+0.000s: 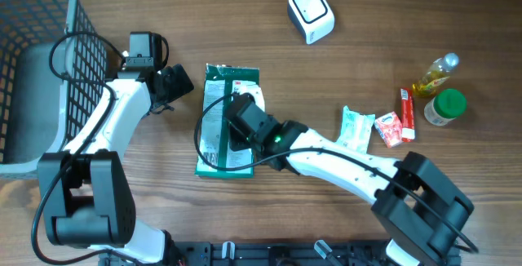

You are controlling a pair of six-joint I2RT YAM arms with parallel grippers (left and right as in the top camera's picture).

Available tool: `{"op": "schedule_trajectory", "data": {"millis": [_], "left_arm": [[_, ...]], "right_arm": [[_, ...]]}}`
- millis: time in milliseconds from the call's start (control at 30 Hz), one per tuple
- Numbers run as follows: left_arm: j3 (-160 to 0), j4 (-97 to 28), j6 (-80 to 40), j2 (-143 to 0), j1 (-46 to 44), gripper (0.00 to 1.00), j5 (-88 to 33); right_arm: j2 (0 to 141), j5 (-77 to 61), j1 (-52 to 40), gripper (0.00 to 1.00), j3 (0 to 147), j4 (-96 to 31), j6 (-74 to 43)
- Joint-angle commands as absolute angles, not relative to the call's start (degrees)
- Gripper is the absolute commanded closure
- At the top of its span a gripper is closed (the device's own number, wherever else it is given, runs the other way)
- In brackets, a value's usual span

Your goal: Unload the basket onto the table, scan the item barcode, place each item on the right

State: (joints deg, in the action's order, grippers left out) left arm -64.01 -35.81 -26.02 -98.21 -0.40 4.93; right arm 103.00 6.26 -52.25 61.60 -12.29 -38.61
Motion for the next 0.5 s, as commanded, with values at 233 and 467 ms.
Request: {"op": "schedule_trajectory", "data": {"millis": [233,467], "left_arm": [[-63.72,-35.62,-25.76,-97.30,-0.10,0.00,6.09],[-63.72,-35.64,-25.76,-97.30,-0.10,0.00,6.09]], "right_arm": [[111.02,13.30,-52.75,0.43,61.32,-10.74,-39.38],[111.02,15.57,-52.71,0.47,61.32,-13.13,-39.40]]}}
